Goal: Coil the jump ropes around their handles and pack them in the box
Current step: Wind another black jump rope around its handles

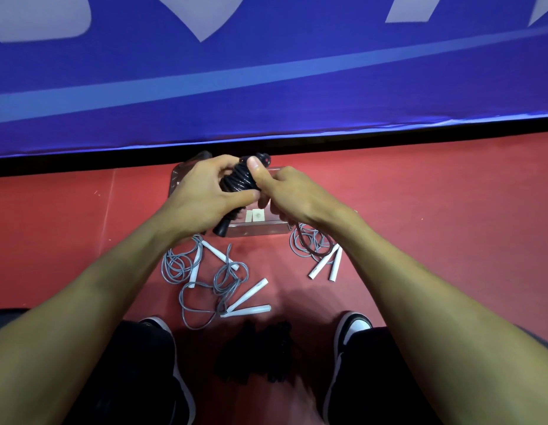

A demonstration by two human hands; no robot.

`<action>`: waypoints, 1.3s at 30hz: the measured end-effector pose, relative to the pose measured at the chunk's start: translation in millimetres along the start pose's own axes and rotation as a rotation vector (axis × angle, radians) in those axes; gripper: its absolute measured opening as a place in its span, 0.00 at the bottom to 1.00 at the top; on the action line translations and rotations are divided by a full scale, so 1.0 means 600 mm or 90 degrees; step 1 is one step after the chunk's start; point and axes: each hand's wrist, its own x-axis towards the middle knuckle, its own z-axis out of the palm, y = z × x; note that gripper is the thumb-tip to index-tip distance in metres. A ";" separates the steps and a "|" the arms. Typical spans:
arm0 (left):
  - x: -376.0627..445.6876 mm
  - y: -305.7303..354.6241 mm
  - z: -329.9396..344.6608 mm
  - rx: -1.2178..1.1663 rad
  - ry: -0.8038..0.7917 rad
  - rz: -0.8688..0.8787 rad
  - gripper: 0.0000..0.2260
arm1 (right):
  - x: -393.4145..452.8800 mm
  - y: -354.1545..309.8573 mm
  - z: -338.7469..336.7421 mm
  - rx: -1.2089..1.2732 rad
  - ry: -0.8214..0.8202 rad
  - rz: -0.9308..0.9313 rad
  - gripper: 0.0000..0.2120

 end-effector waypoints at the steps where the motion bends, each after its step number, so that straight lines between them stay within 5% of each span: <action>1: -0.001 -0.001 0.000 0.019 0.021 0.001 0.15 | 0.000 -0.002 0.002 -0.010 -0.003 -0.003 0.39; 6: -0.001 -0.001 0.005 0.095 0.046 0.018 0.19 | 0.002 -0.004 0.005 -0.040 0.034 -0.059 0.32; 13: 0.005 -0.003 0.000 -0.221 -0.061 -0.069 0.17 | 0.012 0.007 -0.006 -0.018 0.072 -0.032 0.27; 21: 0.000 0.003 -0.001 -0.073 0.008 -0.012 0.16 | 0.004 0.002 -0.003 0.063 -0.023 0.019 0.34; 25: -0.006 0.005 0.005 0.095 0.013 0.036 0.21 | -0.003 -0.004 0.010 0.074 -0.037 -0.008 0.28; 30: -0.007 0.010 0.000 0.012 -0.039 -0.025 0.23 | 0.003 0.000 0.004 0.095 -0.014 -0.014 0.26; 35: -0.004 0.013 -0.012 -0.133 -0.105 -0.051 0.13 | 0.007 0.002 0.002 0.098 -0.002 -0.044 0.26; 39: -0.004 0.016 -0.014 -0.080 -0.020 -0.019 0.14 | 0.007 0.006 -0.003 0.104 -0.021 -0.009 0.31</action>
